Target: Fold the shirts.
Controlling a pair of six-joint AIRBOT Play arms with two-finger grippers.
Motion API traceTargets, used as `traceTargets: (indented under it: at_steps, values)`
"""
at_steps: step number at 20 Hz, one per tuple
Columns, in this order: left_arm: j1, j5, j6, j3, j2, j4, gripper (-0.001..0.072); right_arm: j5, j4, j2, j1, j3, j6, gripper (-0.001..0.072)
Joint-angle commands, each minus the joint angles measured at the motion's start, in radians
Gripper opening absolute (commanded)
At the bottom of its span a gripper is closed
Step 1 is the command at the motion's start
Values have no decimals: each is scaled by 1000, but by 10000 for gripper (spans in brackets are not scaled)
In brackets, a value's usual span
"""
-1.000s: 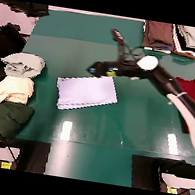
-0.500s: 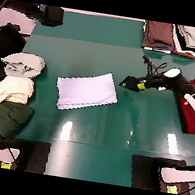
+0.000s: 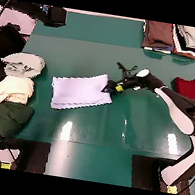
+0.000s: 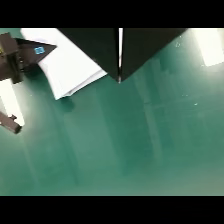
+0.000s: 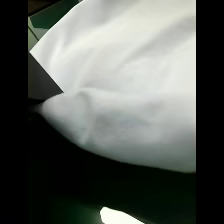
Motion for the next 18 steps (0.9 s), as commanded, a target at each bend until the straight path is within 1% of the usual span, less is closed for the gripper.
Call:
traceTargets:
  at_steps: [1,4,7,9,11,15,18]
  values:
    - [-12,-1,0,0,0,-7,22,-64,7,-32,55,101,-1,14]
    - [-81,5,26,0,0,3,23,-100,-13,58,-41,114,8,14]
    - [-154,24,27,0,0,6,23,-68,-174,188,-233,114,90,14]
    - [-187,42,26,0,0,6,23,-13,-286,267,-381,114,111,14]
    - [-204,63,26,0,0,6,23,28,-362,330,-536,114,116,14]
    - [-204,70,16,0,0,-4,23,12,-375,406,-842,114,116,14]
    - [-204,71,14,0,0,-5,23,-29,-367,418,-998,114,116,14]
